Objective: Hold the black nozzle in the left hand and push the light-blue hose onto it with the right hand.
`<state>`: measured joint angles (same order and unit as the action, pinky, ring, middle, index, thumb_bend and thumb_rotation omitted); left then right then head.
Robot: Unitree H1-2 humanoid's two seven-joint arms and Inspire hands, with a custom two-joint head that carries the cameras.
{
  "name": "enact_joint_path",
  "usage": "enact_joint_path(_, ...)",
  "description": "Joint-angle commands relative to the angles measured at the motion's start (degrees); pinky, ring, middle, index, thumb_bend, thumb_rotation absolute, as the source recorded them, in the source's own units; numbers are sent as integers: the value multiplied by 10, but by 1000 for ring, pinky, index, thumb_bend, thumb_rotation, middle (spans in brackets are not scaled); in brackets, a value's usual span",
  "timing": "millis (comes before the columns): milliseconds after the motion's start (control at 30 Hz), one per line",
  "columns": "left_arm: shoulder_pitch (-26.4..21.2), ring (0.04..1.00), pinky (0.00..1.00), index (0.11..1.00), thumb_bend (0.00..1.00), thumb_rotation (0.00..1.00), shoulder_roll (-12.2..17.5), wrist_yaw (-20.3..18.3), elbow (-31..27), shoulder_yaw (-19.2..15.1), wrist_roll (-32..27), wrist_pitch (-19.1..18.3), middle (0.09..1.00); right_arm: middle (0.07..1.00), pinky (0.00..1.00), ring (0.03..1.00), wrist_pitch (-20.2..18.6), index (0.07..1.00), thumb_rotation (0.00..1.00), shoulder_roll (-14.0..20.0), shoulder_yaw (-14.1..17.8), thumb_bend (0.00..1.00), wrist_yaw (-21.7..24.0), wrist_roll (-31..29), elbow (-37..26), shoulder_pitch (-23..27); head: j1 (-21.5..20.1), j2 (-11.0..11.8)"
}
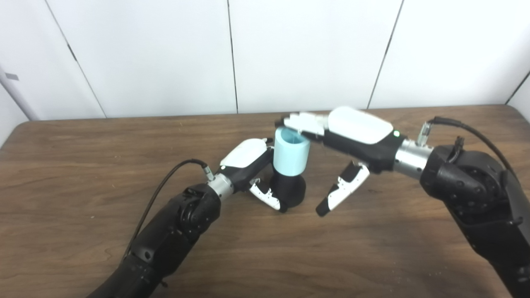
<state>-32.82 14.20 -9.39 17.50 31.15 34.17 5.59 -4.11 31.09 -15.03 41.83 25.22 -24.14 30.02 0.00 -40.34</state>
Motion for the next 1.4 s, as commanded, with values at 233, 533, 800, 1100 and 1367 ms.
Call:
enact_joint_path(233,6,611,1000,489,527,0,7,-28,19,17,34,-17,467,1000,998,1000,-11,1000,681,7,-2,717,9,-10,-16,17,1,-3)
enact_joint_path(533,6,609,1000,490,527,0,6,-29,21,15,31,-16,459,1000,1000,1000,-4,1000,701,4,-14,744,3,-1,-4,3,1,-3)
enact_joint_path(800,6,608,1000,490,527,0,7,-30,18,14,30,-17,459,1000,1000,1000,8,1000,700,10,-28,746,-3,7,-2,-7,0,-6)
enact_joint_path(1100,2,609,1000,487,527,0,7,-31,16,12,28,-16,473,1000,1000,1000,75,1000,753,41,-17,761,-42,13,22,-45,3,-10)
enact_joint_path(1367,-2,609,1000,490,527,0,13,-33,17,12,31,-20,464,1000,1000,1000,77,1000,749,42,-14,765,-64,19,14,-70,4,-16)
